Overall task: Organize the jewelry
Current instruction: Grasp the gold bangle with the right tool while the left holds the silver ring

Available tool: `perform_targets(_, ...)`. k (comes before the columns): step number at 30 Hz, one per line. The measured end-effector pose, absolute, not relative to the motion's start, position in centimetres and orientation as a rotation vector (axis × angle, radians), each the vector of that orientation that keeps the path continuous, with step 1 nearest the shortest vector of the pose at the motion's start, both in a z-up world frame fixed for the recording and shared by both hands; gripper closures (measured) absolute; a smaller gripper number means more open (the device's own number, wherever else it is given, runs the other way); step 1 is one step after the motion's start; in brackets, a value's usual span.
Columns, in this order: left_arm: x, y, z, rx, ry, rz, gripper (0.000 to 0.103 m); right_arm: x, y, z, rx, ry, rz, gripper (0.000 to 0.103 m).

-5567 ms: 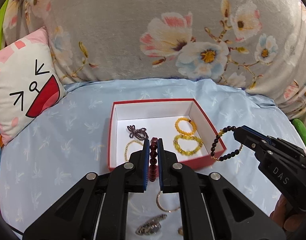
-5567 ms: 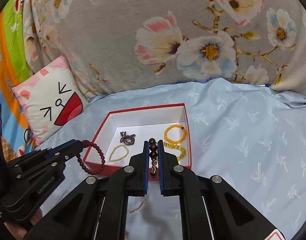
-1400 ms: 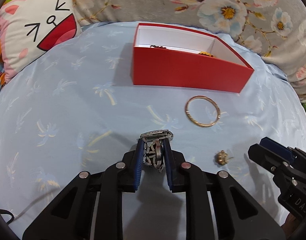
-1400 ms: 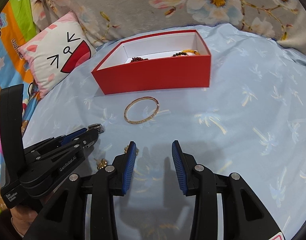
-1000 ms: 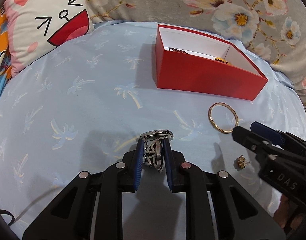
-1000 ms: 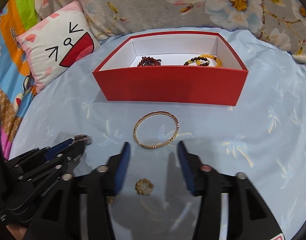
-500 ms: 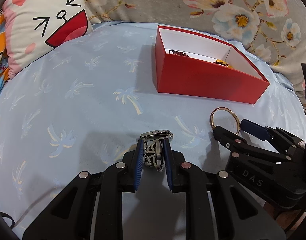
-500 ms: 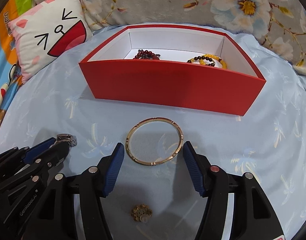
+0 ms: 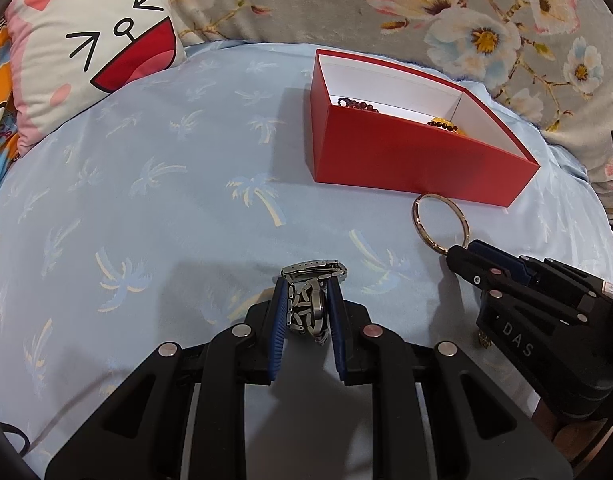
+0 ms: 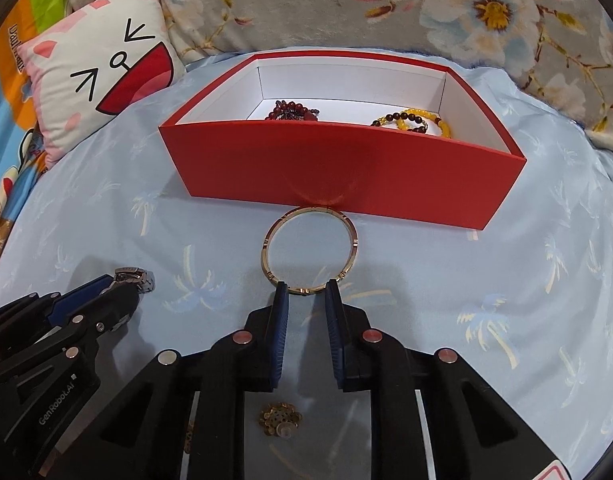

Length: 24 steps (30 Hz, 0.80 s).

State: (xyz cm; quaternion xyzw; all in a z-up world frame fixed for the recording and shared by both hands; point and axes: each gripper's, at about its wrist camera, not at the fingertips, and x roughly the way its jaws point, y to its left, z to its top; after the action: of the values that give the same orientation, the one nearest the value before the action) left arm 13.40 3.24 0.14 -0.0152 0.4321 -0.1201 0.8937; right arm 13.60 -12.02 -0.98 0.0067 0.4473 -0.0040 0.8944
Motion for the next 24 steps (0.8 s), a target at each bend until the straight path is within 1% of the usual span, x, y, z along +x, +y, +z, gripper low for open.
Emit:
perform_targets(1, 13.4, 3.3, 0.2, -0.031, 0.897, -0.249, 0.084, 13.6, -12.1, -0.9, 0.018, 0.929, -0.009, 0.072)
perform_targets(2, 13.4, 3.3, 0.2, -0.032, 0.897, -0.248, 0.084, 13.6, -12.2, -0.9, 0.026, 0.927, -0.007, 0.056)
perform_targets(4, 13.4, 3.4, 0.1, -0.035, 0.898, -0.247, 0.084, 13.7, -12.3, -0.6, 0.042, 0.916, -0.002, 0.045)
perform_targets(12, 13.4, 3.4, 0.0, -0.032, 0.897, -0.252, 0.084, 16.2, -11.1, -1.3, 0.009, 0.933, -0.031, 0.043)
perform_targets(15, 13.6, 3.4, 0.0, -0.032, 0.897, -0.255, 0.084, 16.6, -11.0, -1.3, 0.0, 0.926, -0.041, 0.051)
perform_targets(24, 13.5, 3.1, 0.3, -0.033, 0.902, -0.252, 0.084, 15.0, -11.9, -0.8, 0.035, 0.913, -0.038, 0.051)
